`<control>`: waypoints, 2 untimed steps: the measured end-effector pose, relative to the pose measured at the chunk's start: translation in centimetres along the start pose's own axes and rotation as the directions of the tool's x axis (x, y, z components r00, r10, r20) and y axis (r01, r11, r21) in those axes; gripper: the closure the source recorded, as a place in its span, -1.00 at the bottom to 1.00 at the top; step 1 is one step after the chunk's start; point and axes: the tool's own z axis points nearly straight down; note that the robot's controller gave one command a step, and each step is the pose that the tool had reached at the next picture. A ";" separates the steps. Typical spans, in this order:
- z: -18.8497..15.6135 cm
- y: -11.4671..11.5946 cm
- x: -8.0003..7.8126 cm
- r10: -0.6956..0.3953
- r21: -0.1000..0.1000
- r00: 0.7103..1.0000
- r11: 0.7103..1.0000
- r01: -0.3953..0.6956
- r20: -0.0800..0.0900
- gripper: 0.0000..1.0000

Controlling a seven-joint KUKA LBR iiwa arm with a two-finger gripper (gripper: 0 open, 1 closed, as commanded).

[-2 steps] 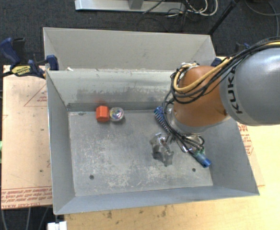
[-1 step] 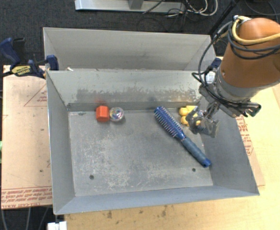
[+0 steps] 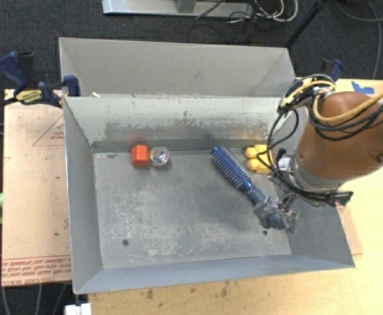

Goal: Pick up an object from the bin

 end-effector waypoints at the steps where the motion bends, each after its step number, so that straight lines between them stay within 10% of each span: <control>1: -4.7 -0.3 -0.4 0.059 0.013 0.998 0.998 -0.059 0.009 1.00; 2: 4.5 2.2 -1.0 0.183 -0.001 0.983 0.983 -0.183 0.001 1.00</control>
Offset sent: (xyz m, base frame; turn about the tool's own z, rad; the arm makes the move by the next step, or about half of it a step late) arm 0.0037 0.0004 0.0449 0.0597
